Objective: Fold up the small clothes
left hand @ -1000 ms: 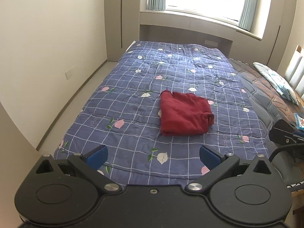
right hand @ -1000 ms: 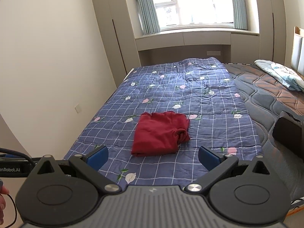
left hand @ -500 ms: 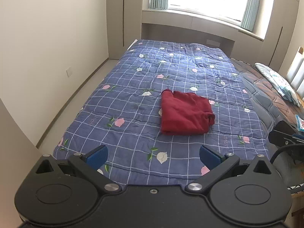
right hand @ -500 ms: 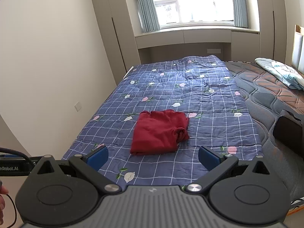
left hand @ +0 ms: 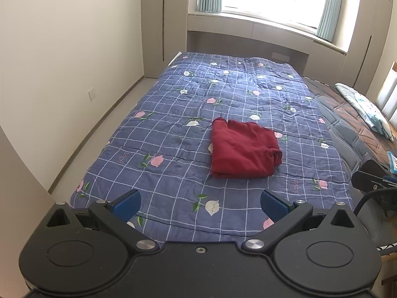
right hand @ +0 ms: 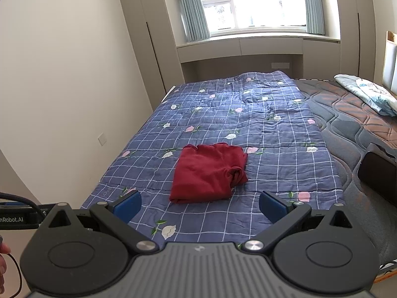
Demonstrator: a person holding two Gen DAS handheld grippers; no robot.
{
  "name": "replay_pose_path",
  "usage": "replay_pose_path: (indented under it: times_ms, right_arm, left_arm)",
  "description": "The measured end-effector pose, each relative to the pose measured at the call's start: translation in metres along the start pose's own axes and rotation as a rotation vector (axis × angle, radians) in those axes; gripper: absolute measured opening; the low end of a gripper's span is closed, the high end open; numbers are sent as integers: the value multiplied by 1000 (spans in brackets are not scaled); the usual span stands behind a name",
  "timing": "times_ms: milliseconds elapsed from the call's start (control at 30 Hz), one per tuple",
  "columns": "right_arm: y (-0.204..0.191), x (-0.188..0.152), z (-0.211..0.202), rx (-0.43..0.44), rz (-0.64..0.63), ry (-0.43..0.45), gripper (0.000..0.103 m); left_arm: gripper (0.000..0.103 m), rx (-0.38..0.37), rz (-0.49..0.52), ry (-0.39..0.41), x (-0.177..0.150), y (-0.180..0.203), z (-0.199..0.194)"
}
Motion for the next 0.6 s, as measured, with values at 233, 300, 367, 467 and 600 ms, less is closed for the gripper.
replay_pose_path:
  times_ms: [233,300,367,467,600]
  right_arm:
    - [-1,0,2,2,0,-3,103]
    - [-1,0,2,1,0,-3,103]
    - [0,0,3,3,1,-7,103]
    - [0,0,6,4,1,-15,103]
    - [1,0,9,5,0,-20,103]
  left_arm:
    - [102,2,-2,-3,0,0,1]
    - [102,1,-2,-2,0,0,2]
    - [102,3,-1,-3,0,0,2]
    - [102,6,-1,-1,0,1,3]
    - [102,7,-3,-2,0,1,4]
Point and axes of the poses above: each gripper's, at about its wrist camera, not at the fingertips, and z roughly the way its jaws point, y to its right, x to its top, the point moved 8 cm from there along z, roughly the way its jaws point, and after that the axes turned 2 degrees about -x, right-handed, at the moved point
